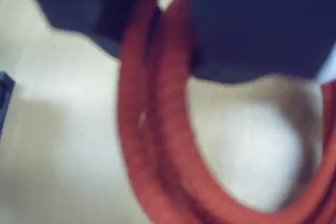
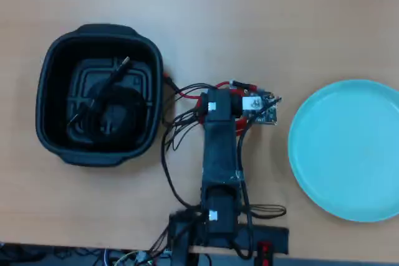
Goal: Put a black charging cable in a black bowl and put a red charging cable in a green bowl
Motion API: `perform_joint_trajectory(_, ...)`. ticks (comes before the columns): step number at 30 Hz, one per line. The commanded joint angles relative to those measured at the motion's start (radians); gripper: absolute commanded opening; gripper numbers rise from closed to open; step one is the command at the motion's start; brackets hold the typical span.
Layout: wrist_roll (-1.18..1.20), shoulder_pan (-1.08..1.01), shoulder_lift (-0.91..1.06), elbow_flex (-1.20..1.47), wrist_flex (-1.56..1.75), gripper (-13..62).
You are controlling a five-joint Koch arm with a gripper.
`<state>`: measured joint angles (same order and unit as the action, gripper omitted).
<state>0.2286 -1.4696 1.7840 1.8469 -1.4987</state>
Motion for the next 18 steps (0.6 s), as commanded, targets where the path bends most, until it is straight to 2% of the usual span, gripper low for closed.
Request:
perform_joint_trajectory(1,-0.008,0.002,0.101,-0.713,0.012,-7.3)
perform_joint_trajectory(12,-0.164,-0.095,0.186,-0.698,0.301,-7.3)
perform_joint_trajectory(18,-0.173,-0.290,0.181,-0.690,0.311,-7.4)
